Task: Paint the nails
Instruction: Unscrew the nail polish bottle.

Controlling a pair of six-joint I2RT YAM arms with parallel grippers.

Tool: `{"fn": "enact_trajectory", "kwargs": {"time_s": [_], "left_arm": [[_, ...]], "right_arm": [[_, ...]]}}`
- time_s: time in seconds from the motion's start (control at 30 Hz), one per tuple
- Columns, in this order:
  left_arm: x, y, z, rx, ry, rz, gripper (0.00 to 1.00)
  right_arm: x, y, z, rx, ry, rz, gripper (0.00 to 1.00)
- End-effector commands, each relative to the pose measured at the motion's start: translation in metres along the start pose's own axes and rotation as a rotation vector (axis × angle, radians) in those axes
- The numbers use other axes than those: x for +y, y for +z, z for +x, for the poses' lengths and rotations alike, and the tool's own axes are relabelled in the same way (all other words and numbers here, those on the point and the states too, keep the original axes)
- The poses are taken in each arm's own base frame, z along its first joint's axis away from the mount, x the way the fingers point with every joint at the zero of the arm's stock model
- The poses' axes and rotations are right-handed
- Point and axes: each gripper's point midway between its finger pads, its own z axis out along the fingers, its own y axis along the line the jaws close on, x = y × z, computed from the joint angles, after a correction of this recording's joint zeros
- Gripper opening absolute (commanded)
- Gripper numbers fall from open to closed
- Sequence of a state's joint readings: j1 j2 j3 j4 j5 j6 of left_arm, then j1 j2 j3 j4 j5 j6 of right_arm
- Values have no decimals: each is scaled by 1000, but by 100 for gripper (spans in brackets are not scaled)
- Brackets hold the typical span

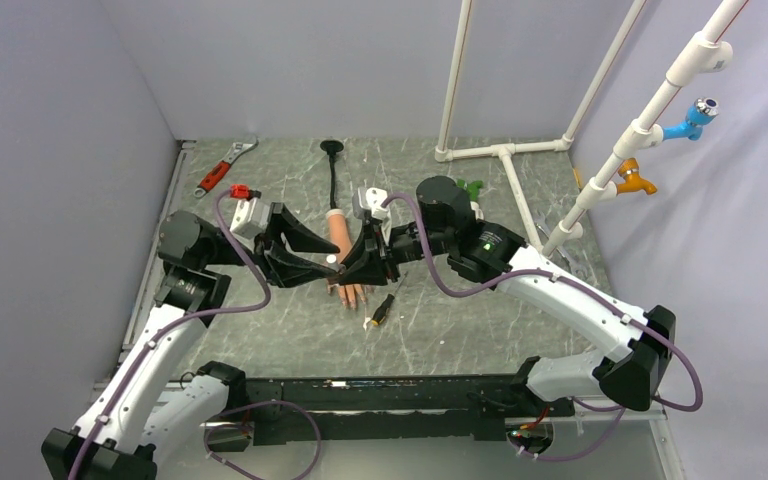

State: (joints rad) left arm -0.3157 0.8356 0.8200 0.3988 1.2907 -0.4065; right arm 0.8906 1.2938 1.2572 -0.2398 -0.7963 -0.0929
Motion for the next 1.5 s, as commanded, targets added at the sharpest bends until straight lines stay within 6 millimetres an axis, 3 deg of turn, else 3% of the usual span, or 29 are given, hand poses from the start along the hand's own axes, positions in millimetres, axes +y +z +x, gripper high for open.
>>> {"fn": "enact_trajectory", "kwargs": {"time_s": [0.0, 0.17, 0.3, 0.4, 0.53, 0.83, 1.13, 1.43, 1.47], "left_arm": [[-6, 1, 0, 9, 13, 44, 49], [-3, 3, 3, 14, -11, 37, 48], [-4, 4, 6, 20, -22, 41, 40], [-5, 6, 8, 25, -22, 41, 29], [-2, 8, 9, 23, -30, 17, 1], [33, 2, 17, 36, -46, -227, 0], [70, -8, 29, 66, -127, -434, 0], [71, -10, 28, 64, -117, -452, 0], [70, -10, 28, 61, -115, -447, 4]], "right_arm": [[11, -10, -26, -62, -88, -28, 0], [9, -10, -29, -73, -93, -15, 0], [9, -10, -31, -79, -97, -14, 0], [7, -11, -35, -90, -99, 6, 0], [2, -12, -38, -99, -97, 40, 0], [-44, -7, -43, -93, -36, 251, 0], [-77, -5, -44, -78, -25, 387, 0], [-92, -1, -45, -54, -35, 448, 0], [-92, -1, -45, -52, -34, 448, 0]]}}
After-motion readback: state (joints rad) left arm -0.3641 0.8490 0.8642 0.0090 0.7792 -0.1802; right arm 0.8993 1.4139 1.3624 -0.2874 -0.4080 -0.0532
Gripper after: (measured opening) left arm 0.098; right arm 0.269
